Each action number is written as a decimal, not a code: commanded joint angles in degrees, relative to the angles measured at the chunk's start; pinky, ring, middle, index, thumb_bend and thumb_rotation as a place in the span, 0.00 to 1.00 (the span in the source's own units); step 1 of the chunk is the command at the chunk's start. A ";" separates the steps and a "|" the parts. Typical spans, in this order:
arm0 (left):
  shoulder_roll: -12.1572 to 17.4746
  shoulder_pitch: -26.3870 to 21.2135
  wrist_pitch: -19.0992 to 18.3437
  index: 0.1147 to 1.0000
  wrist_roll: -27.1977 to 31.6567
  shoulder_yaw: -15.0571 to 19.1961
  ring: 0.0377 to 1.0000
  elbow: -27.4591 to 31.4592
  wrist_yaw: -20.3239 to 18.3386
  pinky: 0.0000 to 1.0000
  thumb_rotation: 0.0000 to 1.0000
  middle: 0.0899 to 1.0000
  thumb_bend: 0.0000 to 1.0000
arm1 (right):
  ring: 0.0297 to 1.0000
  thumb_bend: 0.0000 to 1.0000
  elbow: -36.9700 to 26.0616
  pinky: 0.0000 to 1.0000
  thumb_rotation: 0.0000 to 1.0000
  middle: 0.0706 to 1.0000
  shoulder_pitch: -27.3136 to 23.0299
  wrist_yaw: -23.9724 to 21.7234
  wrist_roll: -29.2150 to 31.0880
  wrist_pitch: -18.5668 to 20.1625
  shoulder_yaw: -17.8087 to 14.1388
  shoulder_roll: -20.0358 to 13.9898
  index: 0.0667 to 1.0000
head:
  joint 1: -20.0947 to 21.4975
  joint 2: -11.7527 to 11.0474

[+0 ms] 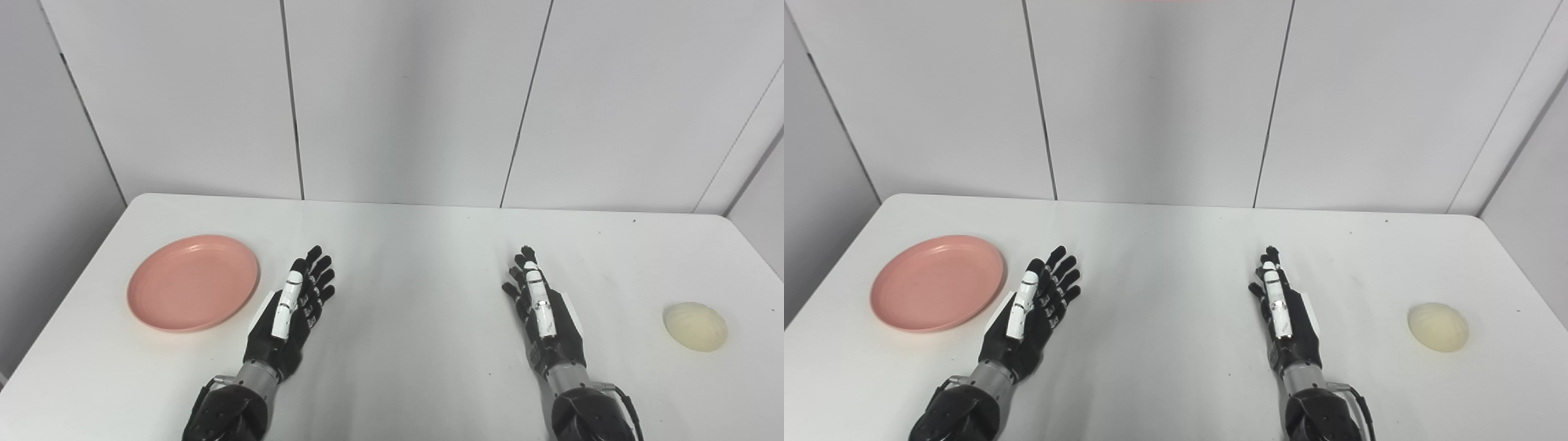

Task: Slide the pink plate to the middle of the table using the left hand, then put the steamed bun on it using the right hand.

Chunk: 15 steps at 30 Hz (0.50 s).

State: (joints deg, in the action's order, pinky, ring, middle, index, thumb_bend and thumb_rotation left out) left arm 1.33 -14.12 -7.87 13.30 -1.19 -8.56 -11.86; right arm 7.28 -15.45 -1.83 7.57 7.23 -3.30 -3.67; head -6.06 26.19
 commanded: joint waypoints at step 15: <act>-2.93 -0.48 -1.13 1.00 -3.21 -1.51 1.00 -9.08 2.42 1.00 1.00 1.00 0.62 | 1.00 0.13 -0.08 1.00 1.00 1.00 0.43 -1.91 2.65 4.39 -1.42 -2.31 1.00 | -12.37 -1.59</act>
State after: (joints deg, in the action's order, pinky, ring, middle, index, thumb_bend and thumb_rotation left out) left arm -1.15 -17.61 -6.39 11.77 -2.18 -13.37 -10.68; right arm 7.18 -15.48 -3.30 9.85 8.29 -4.18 -5.48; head -18.46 24.70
